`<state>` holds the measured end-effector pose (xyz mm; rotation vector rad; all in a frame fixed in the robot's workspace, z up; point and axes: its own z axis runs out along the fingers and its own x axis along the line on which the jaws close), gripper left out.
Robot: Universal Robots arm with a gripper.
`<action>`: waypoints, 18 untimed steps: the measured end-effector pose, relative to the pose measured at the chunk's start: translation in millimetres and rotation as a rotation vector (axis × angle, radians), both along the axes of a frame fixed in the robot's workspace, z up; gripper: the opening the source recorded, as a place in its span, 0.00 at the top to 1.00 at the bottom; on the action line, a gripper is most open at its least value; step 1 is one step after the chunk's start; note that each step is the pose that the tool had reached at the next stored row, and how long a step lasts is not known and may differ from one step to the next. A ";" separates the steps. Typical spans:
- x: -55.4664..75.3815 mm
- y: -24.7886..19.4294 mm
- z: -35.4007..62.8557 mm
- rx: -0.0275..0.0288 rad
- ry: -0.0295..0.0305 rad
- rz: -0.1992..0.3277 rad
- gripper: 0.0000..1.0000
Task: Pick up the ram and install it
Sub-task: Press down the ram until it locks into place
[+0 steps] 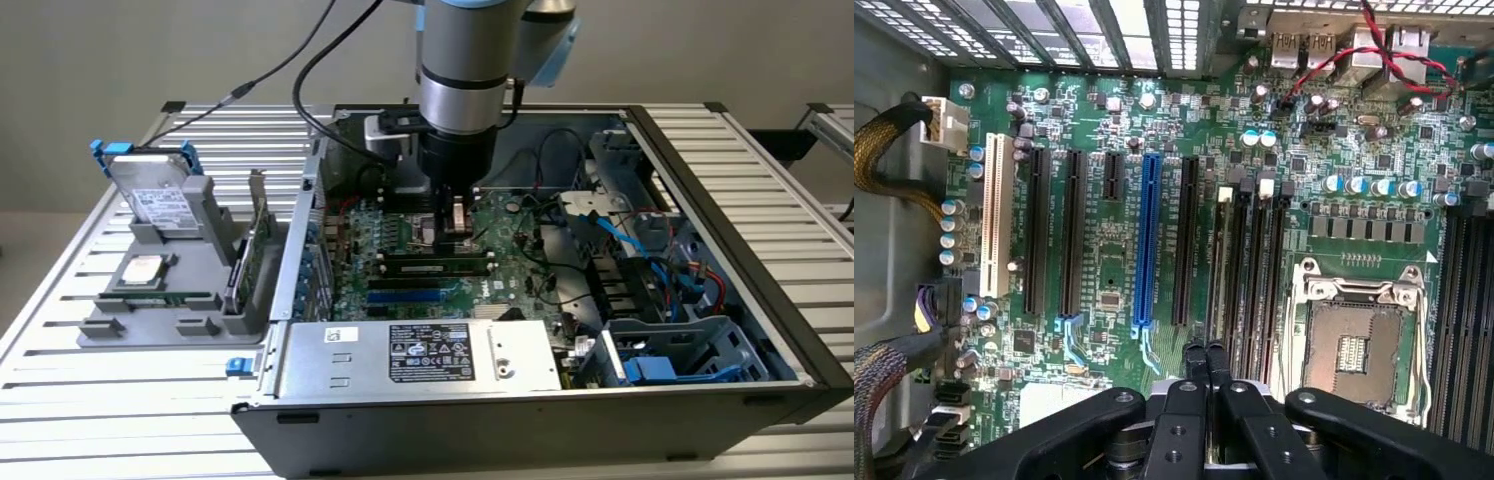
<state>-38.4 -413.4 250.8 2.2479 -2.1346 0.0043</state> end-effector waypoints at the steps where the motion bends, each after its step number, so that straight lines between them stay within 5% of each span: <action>1: 0.0 0.0 0.0 0.0000 0.0000 0.000 0.90; 18: -0.1 0.4 0.0 0.0000 0.0005 -0.029 0.90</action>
